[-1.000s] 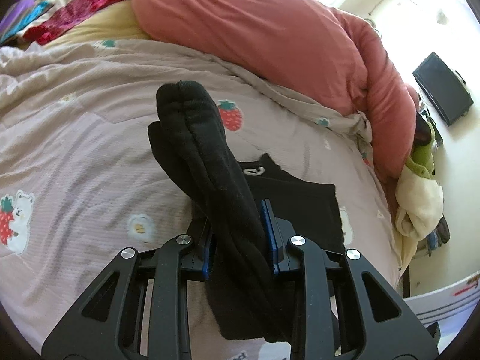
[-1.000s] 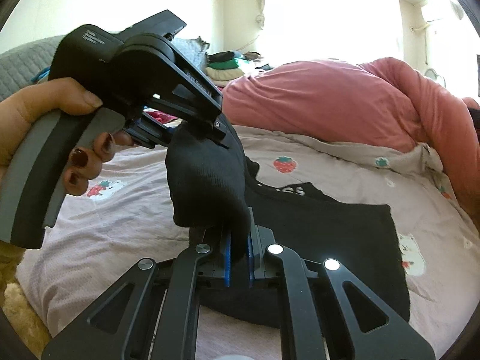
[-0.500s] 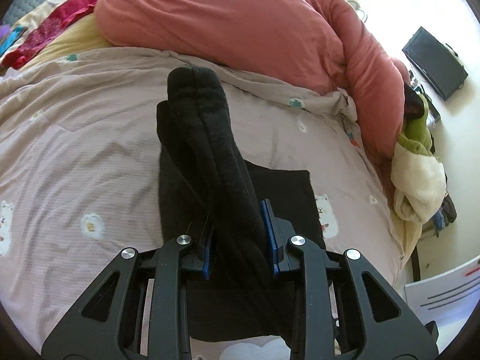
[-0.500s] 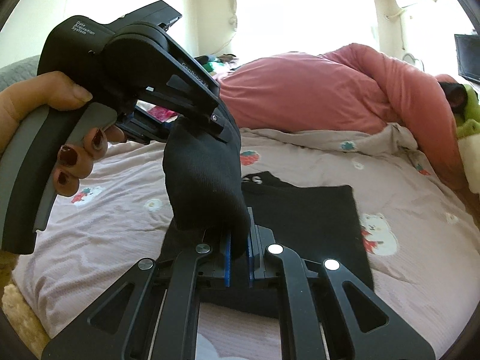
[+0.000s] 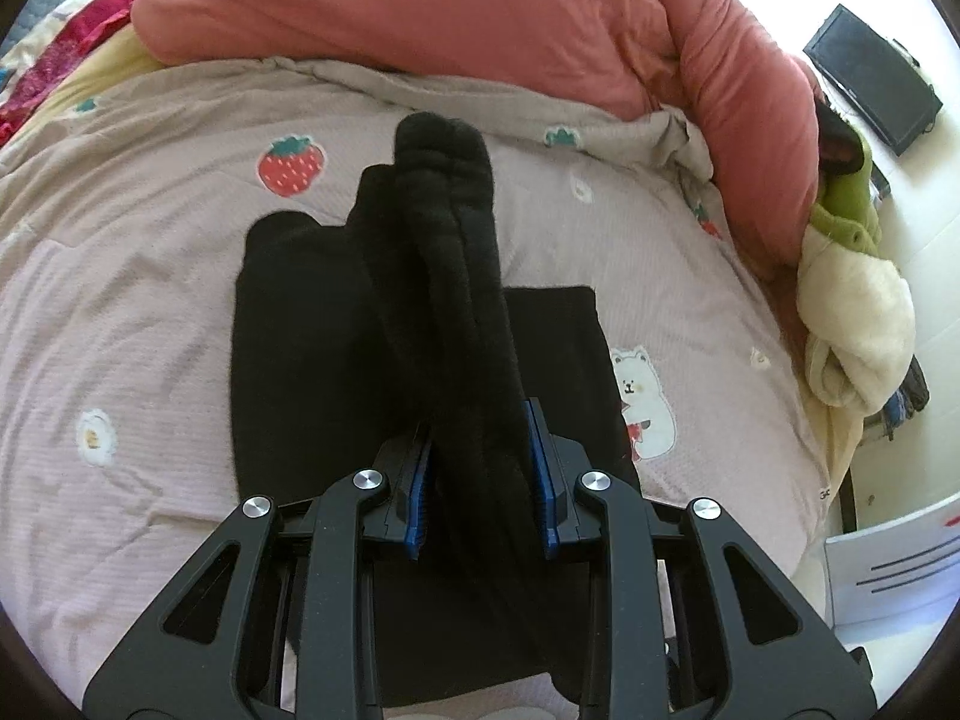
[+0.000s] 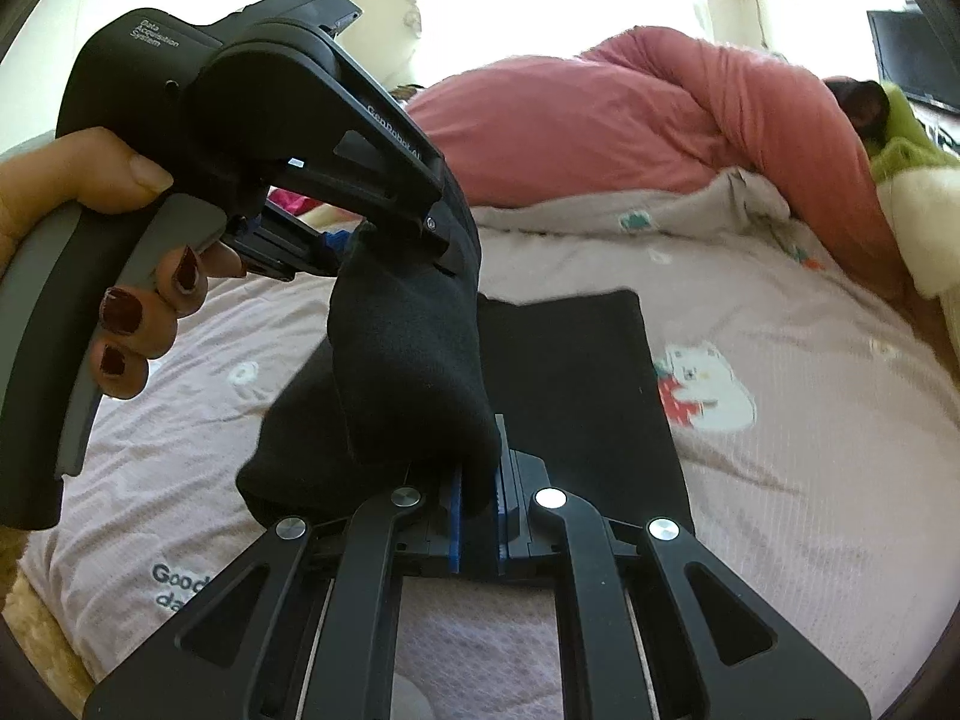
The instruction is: Fold small clothes
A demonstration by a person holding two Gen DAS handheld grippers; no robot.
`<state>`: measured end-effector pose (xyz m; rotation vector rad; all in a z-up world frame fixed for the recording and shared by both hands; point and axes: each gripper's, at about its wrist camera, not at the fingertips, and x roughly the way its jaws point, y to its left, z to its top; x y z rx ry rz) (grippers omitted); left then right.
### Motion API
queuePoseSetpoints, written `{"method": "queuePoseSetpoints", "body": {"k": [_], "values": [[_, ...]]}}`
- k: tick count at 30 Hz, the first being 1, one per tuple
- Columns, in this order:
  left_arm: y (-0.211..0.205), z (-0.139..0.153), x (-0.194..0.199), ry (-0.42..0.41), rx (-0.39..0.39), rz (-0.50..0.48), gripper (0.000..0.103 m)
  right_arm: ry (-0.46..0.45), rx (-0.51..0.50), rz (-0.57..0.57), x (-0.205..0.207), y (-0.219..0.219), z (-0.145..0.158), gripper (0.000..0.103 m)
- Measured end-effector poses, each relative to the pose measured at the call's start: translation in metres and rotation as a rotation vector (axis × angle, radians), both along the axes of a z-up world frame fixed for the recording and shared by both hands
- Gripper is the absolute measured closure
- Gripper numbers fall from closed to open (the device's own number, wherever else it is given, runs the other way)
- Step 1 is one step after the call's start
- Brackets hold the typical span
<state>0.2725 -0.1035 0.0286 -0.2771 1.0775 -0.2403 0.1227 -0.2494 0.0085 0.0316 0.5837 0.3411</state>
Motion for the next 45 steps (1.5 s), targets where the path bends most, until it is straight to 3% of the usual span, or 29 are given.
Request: {"method": "queuePoseSetpoints", "body": {"k": [10, 12, 17, 21, 26, 30, 31, 39, 45], "values": [[-0.024, -0.016, 0.009, 0.023, 0.019, -0.023, 0.079, 0.075, 0.061, -0.018, 0.007, -0.010, -0.015, 0.096], [-0.026, -0.019, 0.011, 0.028, -0.001, -0.031, 0.074, 0.087, 0.069, -0.018, 0.009, -0.011, -0.016, 0.096], [-0.025, -0.024, 0.013, 0.044, -0.145, -0.062, 0.040, 0.159, 0.115, -0.044, 0.019, -0.023, -0.024, 0.091], [-0.013, -0.013, 0.003, -0.010, -0.194, -0.052, 0.040, 0.227, 0.225, -0.053, 0.024, -0.042, -0.033, 0.085], [0.013, -0.006, -0.013, -0.070, -0.118, -0.003, 0.040, 0.285, 0.336, -0.030, 0.026, -0.055, -0.031, 0.076], [0.034, -0.011, -0.025, -0.089, -0.040, 0.037, 0.040, 0.320, 0.422, 0.020, 0.033, -0.062, -0.024, 0.044], [0.038, -0.013, -0.028, -0.093, -0.027, 0.042, 0.040, 0.334, 0.440, 0.026, 0.038, -0.065, -0.022, 0.040], [0.048, -0.029, -0.047, -0.097, 0.060, 0.048, 0.040, 0.427, 0.501, 0.047, 0.094, -0.076, -0.012, 0.037], [0.049, -0.035, -0.050, -0.092, 0.056, 0.044, 0.039, 0.505, 0.490, 0.075, 0.131, -0.067, -0.017, 0.037]]}}
